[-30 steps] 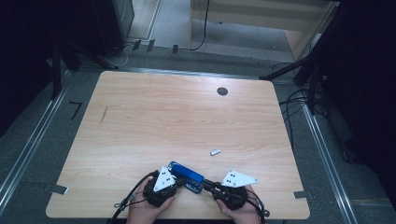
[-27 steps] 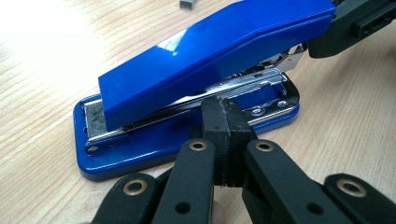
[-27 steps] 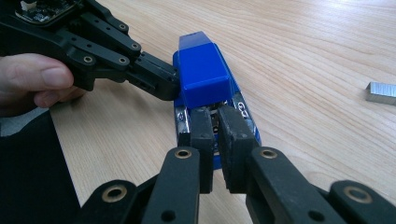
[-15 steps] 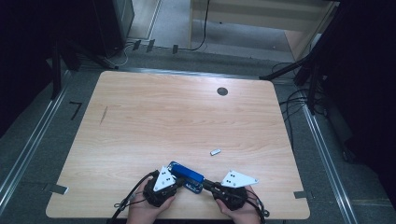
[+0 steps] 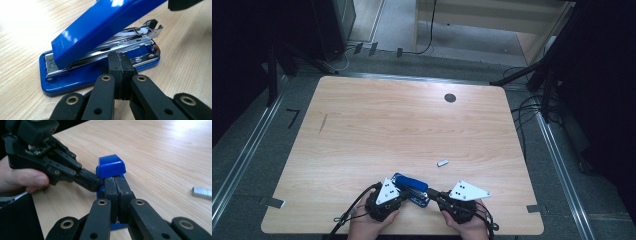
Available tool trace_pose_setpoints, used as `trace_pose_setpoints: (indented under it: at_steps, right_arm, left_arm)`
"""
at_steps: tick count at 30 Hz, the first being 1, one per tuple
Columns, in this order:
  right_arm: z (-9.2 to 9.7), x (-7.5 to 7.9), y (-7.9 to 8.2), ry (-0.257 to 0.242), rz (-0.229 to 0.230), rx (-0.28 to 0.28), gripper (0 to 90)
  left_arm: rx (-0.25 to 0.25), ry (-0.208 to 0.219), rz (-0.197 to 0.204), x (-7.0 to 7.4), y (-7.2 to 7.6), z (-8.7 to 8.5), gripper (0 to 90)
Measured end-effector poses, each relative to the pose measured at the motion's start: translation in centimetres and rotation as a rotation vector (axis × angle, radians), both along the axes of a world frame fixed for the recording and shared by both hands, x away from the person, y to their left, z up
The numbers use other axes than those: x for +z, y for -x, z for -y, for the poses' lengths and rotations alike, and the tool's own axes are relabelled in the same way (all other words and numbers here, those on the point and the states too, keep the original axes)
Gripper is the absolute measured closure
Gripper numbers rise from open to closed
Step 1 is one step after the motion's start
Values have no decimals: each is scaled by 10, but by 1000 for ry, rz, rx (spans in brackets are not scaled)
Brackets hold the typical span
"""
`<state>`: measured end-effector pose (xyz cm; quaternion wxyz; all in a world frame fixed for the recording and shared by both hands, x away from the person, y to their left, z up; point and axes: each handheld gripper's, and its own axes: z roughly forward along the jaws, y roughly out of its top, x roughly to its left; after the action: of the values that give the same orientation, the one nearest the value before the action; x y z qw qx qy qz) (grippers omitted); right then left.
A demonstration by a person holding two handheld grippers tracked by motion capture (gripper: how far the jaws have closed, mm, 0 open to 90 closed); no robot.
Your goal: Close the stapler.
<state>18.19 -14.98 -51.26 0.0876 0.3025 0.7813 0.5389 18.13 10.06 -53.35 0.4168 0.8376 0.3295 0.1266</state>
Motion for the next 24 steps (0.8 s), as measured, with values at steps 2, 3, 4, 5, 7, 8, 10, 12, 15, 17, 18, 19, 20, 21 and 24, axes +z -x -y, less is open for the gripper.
trace_pose_setpoints:
  at_steps: [2,3,4,5,7,8,10,12,15,17,18,19,20,21,24]
  right_arm:
    - [-1,3,0,-7,8,-1,900]
    - [-1,3,0,-7,8,-1,900]
    - [-3,5,-1,-12,22,2,900]
    - [-4,7,-2,-15,26,1,900]
    - [-5,8,-2,-17,29,2,900]
    - [-6,10,-4,-24,35,2,900]
    - [-7,11,-6,-33,40,-3,900]
    - [-7,12,-7,-38,36,-5,900]
    - [-8,13,-8,-44,40,0,900]
    - [-10,15,-8,-47,43,3,900]
    - [-11,16,-9,-53,44,9,900]
    - [-12,17,-9,-57,42,9,900]
    - [-12,17,-10,-58,47,9,900]
    - [-12,17,-10,-58,47,9,900]
    - [-15,20,-10,-61,50,8,900]
  left_arm:
    - [0,-1,1,0,0,0,900]
    - [0,-1,1,0,0,0,900]
    - [0,0,0,0,0,0,900]
    - [0,0,0,0,0,0,900]
    - [1,0,0,0,0,0,900]
    - [1,1,0,0,0,0,900]
    - [3,3,1,0,0,0,900]
    - [3,1,1,0,0,0,900]
    - [2,0,1,0,0,0,900]
    - [2,-1,2,0,0,1,900]
    - [1,-3,4,0,0,1,900]
    - [1,-3,4,0,0,1,900]
    - [1,-1,4,0,0,1,900]
    - [1,-1,4,0,0,1,900]
    - [1,-3,6,0,0,1,900]
